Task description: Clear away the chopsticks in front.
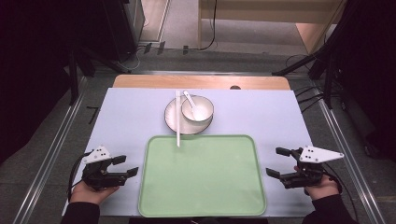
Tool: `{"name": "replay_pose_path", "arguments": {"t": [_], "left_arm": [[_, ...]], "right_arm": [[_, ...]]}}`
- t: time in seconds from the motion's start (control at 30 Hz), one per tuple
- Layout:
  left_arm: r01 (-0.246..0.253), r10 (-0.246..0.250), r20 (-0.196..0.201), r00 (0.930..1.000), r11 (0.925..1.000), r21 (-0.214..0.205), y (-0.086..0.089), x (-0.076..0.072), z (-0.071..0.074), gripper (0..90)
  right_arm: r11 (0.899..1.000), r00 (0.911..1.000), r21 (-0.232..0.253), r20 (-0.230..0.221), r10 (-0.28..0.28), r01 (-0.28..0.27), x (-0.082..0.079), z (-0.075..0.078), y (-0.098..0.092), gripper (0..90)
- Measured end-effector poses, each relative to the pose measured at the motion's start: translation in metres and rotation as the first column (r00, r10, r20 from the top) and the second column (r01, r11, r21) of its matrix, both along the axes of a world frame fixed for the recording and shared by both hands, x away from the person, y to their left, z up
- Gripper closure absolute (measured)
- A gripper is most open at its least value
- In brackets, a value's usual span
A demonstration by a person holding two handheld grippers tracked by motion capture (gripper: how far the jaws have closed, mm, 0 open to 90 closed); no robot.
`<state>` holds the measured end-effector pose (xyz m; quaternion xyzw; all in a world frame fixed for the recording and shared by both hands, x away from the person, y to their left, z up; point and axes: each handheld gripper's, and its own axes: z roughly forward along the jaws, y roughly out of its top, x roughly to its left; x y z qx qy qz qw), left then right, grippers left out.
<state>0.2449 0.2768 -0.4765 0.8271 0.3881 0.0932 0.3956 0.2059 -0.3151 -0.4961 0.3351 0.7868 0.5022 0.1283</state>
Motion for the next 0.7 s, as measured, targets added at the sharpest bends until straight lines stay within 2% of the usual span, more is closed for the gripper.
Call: {"name": "replay_pose_path", "arguments": {"t": [0.7], "left_arm": [[-0.011,0.011,0.003,0.9999,0.9999,-0.005,0.0016,-0.0003,0.0011,29.6]], "right_arm": [[1.000,1.0000,-0.003,0.001,0.006,-0.006,-0.0005,0.0006,0.0009,14.1]]}}
